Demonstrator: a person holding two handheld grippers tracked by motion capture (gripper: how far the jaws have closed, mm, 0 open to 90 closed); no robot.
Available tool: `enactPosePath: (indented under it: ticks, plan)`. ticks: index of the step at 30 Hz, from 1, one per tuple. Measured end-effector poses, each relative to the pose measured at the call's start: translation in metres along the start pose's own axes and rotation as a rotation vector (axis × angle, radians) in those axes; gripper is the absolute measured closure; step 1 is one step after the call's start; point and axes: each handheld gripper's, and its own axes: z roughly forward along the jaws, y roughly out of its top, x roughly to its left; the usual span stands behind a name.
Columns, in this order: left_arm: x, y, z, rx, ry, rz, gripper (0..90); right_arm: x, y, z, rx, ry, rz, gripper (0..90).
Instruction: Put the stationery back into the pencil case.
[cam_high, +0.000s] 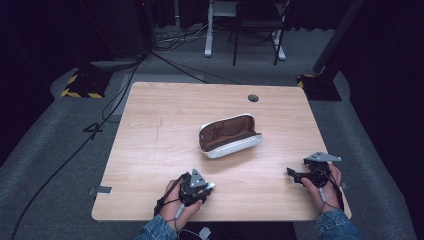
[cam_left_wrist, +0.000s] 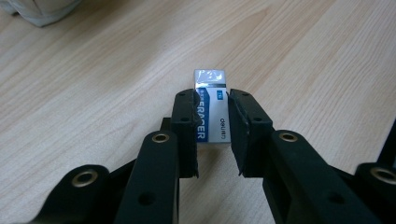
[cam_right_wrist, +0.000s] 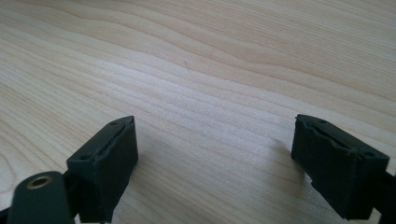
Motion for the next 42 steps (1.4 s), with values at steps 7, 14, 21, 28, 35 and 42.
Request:
enactPosePath:
  ticks: [7, 14, 21, 28, 35, 42]
  plan:
    - [0.002, 0.007, -0.012, -0.039, -0.008, 0.003, 72.6, 0.000, 0.000, 0.000, 0.000, -0.001, 0.002, 14.8]
    - [0.005, 0.016, -0.022, -0.076, -0.014, -0.001, 72.6, 0.000, 0.000, 0.000, 0.000, 0.001, 0.002, 14.9]
    - [0.008, 0.029, -0.029, -0.100, -0.014, -0.006, 72.6, 0.000, 0.000, 0.000, -0.001, 0.000, 0.002, 14.9]
    - [0.009, 0.045, -0.038, -0.143, -0.018, -0.002, 72.7, 0.000, 0.000, 0.000, 0.000, 0.000, 0.002, 14.9]
    - [0.015, 0.062, -0.044, -0.189, -0.003, -0.013, 72.7, 0.000, 0.000, 0.000, 0.000, 0.000, 0.003, 14.9]
    - [0.025, 0.082, -0.045, -0.234, 0.003, -0.037, 72.8, 0.000, 0.000, 0.000, 0.000, 0.000, 0.002, 14.9]
